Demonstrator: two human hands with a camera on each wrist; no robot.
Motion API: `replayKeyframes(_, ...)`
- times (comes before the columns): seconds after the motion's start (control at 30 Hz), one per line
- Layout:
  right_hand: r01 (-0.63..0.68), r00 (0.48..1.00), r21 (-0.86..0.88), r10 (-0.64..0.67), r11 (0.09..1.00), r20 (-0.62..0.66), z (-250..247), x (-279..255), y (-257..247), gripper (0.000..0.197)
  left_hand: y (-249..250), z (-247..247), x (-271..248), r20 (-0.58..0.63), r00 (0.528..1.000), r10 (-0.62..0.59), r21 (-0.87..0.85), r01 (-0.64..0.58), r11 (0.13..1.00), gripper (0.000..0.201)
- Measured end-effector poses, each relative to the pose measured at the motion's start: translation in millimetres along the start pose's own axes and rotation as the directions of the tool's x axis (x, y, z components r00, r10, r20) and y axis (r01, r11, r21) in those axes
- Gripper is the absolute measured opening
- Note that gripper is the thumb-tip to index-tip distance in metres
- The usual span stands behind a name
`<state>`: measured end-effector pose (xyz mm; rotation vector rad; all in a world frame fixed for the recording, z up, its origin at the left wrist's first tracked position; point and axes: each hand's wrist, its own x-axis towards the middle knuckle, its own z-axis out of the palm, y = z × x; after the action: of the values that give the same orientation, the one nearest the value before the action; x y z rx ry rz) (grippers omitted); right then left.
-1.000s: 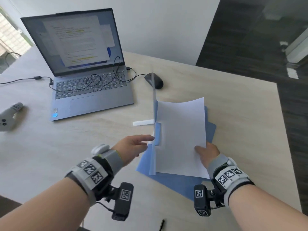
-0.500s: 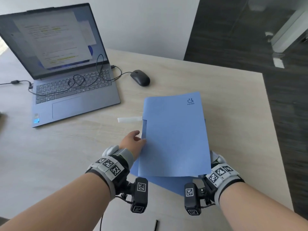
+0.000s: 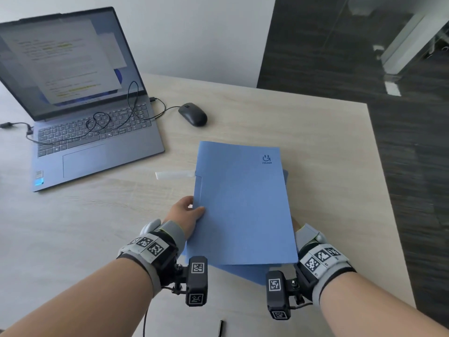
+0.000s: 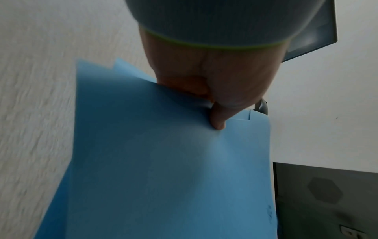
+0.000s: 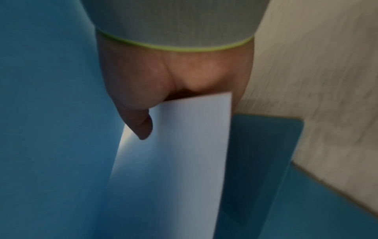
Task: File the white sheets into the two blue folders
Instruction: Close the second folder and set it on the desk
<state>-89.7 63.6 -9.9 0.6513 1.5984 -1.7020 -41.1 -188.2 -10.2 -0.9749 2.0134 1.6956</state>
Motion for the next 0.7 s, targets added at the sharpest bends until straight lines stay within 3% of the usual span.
replayKeyframes(0.1,-0.073,0.994,-0.125,0.061,0.990,-0.095,-6.3,-7.5,3.3,0.041,-9.2,-7.4,1.6,-0.004,1.000,0.012,-0.070,-0.012,0.997,0.032)
replayKeyframes(0.17,-0.017,0.985,-0.145,-0.008,0.989,-0.171,-15.9,-20.6,7.5,0.042,-11.9,-11.0,-2.3,-0.005,1.000,0.009,-0.135,-0.010,0.991,0.030)
replayKeyframes(0.23,0.054,0.984,-0.135,-0.076,0.989,-0.161,-24.7,-31.2,15.1,0.043,-12.1,-14.3,-8.8,-0.014,1.000,0.014,-0.199,-0.016,0.980,0.018)
replayKeyframes(0.37,0.086,0.992,-0.071,-0.092,0.994,-0.086,-40.9,-39.7,26.6,0.051,-14.9,-10.4,-20.0,0.013,0.999,0.033,-0.271,-0.028,0.962,0.019)
replayKeyframes(0.53,0.036,0.999,0.103,-0.037,0.994,0.003,-42.1,-55.0,37.3,0.086,-19.5,8.2,-31.1,0.071,0.997,0.038,-0.209,-0.022,0.978,0.018)
replayKeyframes(0.6,0.048,0.999,0.153,-0.047,0.987,-0.006,-43.2,-60.9,39.6,0.077,-21.5,14.7,-33.4,0.058,0.996,0.061,-0.131,-0.053,0.990,0.016)
replayKeyframes(0.7,0.106,0.993,0.124,-0.111,0.987,0.037,-49.2,-67.6,43.6,0.037,-22.2,20.0,-37.4,0.017,0.996,0.083,-0.008,-0.083,0.997,0.021)
